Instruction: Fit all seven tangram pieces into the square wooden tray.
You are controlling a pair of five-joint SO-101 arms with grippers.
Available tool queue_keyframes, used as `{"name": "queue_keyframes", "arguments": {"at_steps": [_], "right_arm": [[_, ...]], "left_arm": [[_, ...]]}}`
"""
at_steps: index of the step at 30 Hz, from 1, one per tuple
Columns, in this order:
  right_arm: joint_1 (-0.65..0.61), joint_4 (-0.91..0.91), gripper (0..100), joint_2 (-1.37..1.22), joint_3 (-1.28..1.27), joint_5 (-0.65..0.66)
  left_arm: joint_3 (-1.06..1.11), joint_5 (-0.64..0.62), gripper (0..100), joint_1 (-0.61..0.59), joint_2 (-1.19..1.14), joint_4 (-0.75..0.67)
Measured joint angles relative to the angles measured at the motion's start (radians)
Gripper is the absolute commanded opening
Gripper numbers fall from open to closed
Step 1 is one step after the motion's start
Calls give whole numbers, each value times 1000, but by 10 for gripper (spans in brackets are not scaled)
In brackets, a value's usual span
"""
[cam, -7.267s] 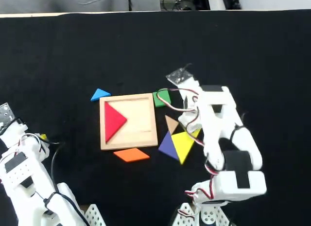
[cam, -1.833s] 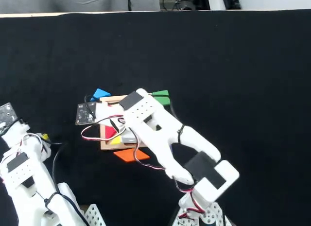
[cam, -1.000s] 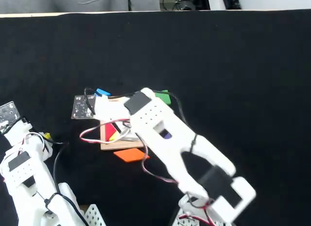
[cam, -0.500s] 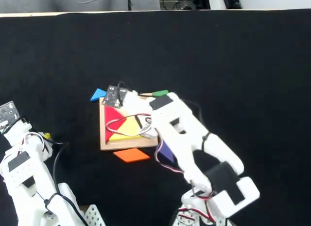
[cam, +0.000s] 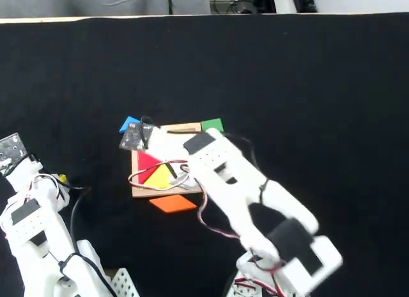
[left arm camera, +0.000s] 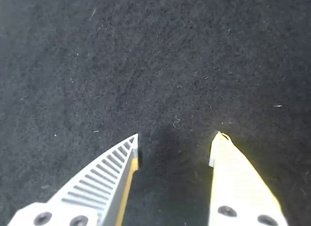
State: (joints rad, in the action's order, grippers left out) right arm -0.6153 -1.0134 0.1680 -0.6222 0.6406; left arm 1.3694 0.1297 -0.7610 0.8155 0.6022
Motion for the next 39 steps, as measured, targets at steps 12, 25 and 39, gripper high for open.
{"name": "queue_keyframes", "arguments": {"at_steps": [12, 25, 39], "right_arm": [[-170, -32, 185, 262, -272, -61], [-245, 43, 158, 43, -265, -97], [-265, 37, 135, 35, -201, -25]], "left_arm": [[0, 0, 242, -60, 0, 0], [0, 72, 242, -133, 0, 61], [0, 91, 242, -147, 0, 71]]}}
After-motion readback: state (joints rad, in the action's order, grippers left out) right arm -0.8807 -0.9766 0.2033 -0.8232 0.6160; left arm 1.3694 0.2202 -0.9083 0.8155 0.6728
